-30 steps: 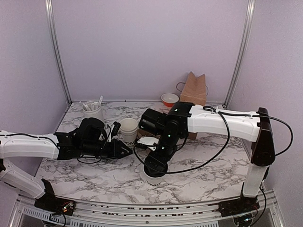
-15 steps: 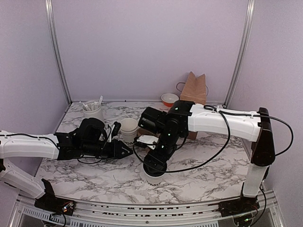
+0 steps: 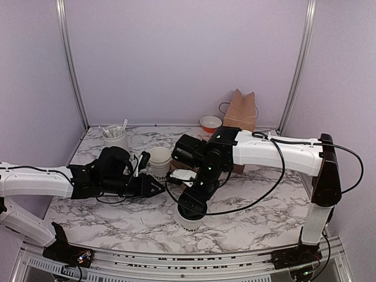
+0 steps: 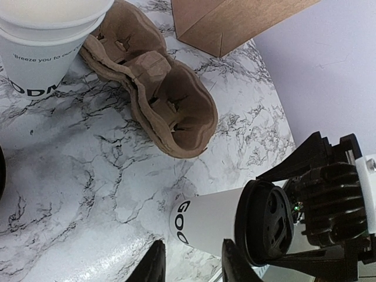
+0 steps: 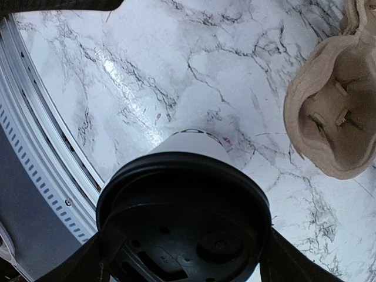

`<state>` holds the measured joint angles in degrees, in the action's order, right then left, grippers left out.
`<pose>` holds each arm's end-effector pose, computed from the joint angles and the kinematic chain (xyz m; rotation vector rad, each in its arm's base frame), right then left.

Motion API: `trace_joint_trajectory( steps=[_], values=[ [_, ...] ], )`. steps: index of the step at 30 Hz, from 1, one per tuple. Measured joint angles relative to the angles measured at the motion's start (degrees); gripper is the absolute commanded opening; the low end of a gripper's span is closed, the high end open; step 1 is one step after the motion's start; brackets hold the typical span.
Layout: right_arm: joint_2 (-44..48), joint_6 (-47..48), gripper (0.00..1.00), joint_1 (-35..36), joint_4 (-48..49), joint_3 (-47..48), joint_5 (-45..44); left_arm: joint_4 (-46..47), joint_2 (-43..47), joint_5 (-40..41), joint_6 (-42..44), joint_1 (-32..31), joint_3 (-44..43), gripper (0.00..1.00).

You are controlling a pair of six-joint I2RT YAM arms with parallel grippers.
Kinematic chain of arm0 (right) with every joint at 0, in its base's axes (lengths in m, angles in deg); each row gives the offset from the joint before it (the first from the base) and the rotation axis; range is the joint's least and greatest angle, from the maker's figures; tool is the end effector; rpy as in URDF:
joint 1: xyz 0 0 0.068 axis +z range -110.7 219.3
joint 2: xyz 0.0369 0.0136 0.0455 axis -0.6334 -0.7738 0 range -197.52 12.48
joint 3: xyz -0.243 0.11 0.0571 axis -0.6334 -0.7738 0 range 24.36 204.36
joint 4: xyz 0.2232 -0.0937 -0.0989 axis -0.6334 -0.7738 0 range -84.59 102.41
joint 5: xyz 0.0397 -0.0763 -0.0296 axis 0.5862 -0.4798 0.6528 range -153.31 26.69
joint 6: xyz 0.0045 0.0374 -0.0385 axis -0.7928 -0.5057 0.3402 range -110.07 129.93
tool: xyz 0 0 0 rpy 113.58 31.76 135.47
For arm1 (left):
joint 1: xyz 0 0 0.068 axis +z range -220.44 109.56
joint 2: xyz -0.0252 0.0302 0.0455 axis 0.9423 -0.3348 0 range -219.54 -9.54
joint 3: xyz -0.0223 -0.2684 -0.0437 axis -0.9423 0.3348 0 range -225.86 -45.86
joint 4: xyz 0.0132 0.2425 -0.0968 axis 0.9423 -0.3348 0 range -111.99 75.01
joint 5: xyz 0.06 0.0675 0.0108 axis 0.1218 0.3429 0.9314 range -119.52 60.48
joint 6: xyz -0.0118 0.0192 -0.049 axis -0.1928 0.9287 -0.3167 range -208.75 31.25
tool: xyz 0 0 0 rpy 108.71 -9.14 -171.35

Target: Pack the takeout coffee

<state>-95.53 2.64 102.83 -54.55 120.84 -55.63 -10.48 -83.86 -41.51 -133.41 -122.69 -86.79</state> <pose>0.1631 0.3384 0.2673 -1.4492 2.6681 0.3437 0.1664 -0.2273 0.2304 0.2959 2.2959 -1.1819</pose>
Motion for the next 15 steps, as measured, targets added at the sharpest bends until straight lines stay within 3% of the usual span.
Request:
trace_joint_trajectory(
  steps=[15],
  values=[
    [0.0, 0.0, 0.82, 0.0, 0.2, 0.0, 0.2, 0.7, -1.0, -0.4, -0.1, -0.3, 0.0, 0.34]
  ],
)
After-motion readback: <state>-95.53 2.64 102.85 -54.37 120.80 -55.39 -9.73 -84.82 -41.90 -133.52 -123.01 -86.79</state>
